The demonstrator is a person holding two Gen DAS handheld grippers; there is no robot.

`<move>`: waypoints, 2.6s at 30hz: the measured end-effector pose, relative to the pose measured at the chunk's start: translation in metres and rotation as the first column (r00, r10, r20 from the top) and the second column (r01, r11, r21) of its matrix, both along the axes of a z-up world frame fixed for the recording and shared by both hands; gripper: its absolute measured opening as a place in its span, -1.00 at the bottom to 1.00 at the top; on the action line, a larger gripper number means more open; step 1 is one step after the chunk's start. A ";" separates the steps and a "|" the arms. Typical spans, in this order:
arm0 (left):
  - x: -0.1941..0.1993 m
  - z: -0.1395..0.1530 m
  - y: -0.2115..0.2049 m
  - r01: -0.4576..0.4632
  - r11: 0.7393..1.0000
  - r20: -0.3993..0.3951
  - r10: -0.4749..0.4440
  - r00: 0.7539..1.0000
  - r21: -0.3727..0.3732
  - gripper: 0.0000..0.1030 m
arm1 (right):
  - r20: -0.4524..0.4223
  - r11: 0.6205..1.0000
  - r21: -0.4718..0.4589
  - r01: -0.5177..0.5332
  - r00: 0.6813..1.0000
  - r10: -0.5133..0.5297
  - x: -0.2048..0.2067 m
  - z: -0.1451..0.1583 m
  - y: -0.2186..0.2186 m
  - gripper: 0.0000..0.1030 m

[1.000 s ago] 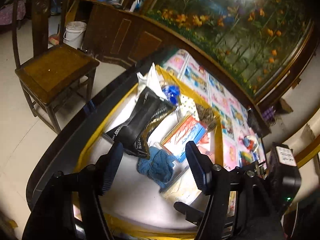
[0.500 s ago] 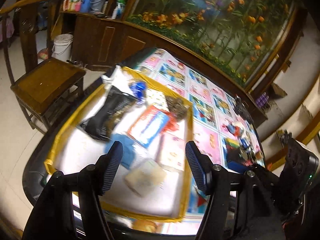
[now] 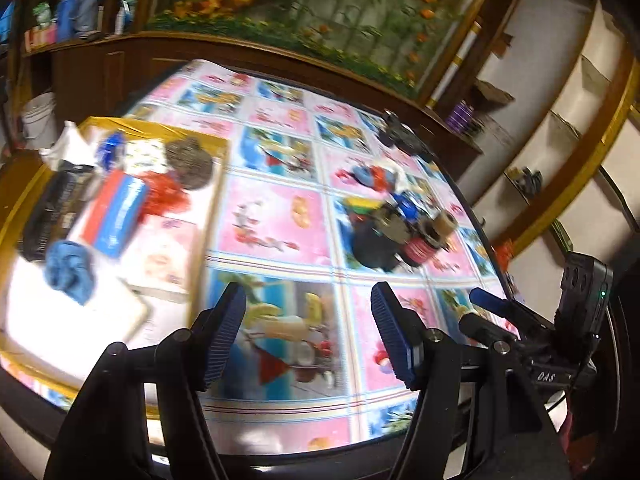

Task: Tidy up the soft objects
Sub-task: 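Move both grippers back over the table, then lower the right gripper onto the white cloth and grasp it, then grasp the blue knitted cloth with red bag with the left gripper while the right lifts the white cloth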

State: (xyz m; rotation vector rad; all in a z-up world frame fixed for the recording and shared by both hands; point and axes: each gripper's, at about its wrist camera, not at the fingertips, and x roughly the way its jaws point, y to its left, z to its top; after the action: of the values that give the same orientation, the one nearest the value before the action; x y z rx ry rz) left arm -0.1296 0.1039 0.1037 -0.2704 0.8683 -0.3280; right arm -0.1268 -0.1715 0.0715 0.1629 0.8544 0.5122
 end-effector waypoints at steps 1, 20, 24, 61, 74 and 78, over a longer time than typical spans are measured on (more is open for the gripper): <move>0.000 -0.002 -0.007 0.019 1.000 -0.005 -0.019 1.000 -0.003 0.24 | -0.007 1.000 -0.001 0.028 1.000 -0.028 -0.004 -0.001 -0.010 0.77; -0.015 -0.019 0.003 0.087 0.995 -0.023 -0.088 0.996 -0.043 0.24 | -0.022 0.984 -0.054 0.171 0.985 -0.172 -0.030 0.024 -0.034 0.78; -0.007 -0.025 0.007 0.068 0.997 -0.045 -0.070 0.997 -0.043 0.24 | -0.029 0.979 -0.046 0.197 0.980 -0.198 -0.013 0.024 -0.041 0.78; 0.040 -0.042 0.006 0.074 0.997 -0.124 -0.069 0.990 0.037 0.24 | -0.390 0.984 -0.078 0.160 0.904 -0.178 0.375 -0.035 -0.074 0.60; 0.053 -0.050 0.026 0.021 1.000 -0.146 -0.022 0.989 -0.007 0.24 | -0.397 0.936 -0.021 -0.351 0.862 0.315 0.309 0.002 0.050 0.66; 0.049 -0.052 0.020 0.037 0.999 -0.146 -0.039 0.988 -0.018 0.24 | -0.392 0.933 -0.169 -0.318 0.890 0.232 0.301 -0.005 0.057 0.66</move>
State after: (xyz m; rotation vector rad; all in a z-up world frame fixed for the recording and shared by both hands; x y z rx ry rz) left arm -0.0806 0.1237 0.0520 -0.2947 1.0173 -0.3538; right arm 0.1744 -0.1147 0.0661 -0.0828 1.3094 0.6572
